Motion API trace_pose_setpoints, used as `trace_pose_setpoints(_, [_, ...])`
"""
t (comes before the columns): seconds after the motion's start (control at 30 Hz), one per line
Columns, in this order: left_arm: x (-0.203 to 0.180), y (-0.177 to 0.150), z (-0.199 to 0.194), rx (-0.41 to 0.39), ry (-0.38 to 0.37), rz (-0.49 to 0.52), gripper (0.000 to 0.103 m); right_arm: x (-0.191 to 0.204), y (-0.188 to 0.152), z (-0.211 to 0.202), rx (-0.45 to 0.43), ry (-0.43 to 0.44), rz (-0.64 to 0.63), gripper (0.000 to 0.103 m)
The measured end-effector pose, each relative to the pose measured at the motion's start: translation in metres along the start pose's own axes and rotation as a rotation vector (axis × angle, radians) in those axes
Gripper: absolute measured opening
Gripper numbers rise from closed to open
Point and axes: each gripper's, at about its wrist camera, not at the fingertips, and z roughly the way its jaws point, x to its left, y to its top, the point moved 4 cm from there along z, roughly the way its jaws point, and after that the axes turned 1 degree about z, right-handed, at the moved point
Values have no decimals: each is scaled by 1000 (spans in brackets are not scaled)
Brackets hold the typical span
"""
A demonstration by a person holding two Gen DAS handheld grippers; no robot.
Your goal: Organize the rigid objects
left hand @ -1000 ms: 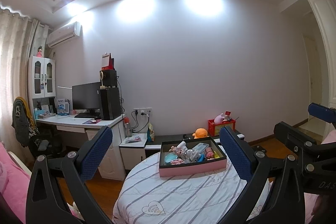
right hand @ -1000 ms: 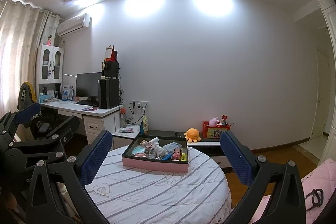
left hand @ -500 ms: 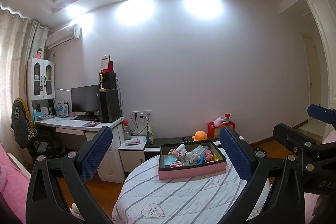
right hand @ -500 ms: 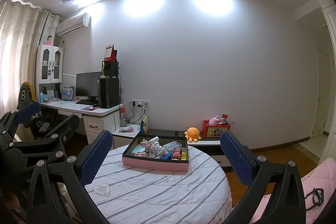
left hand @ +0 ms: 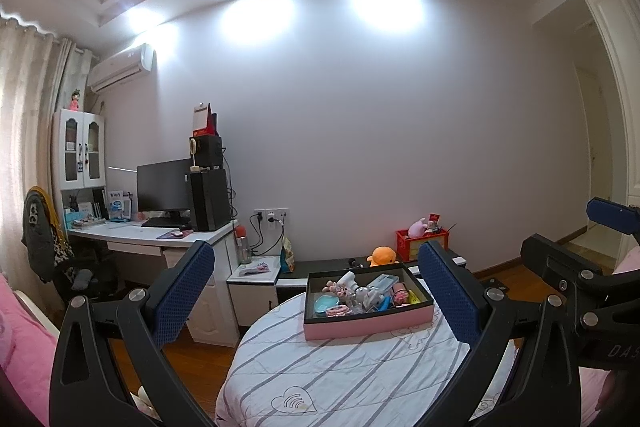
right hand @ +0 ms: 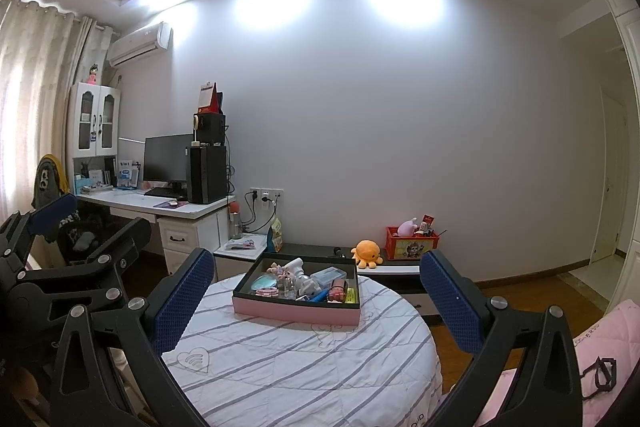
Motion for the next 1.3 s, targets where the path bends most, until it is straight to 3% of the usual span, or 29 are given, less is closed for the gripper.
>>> trace_pose_setpoints(1.3, [2,-4,-2,5,12,5,103,2,-4,1,15,-5,-4,103])
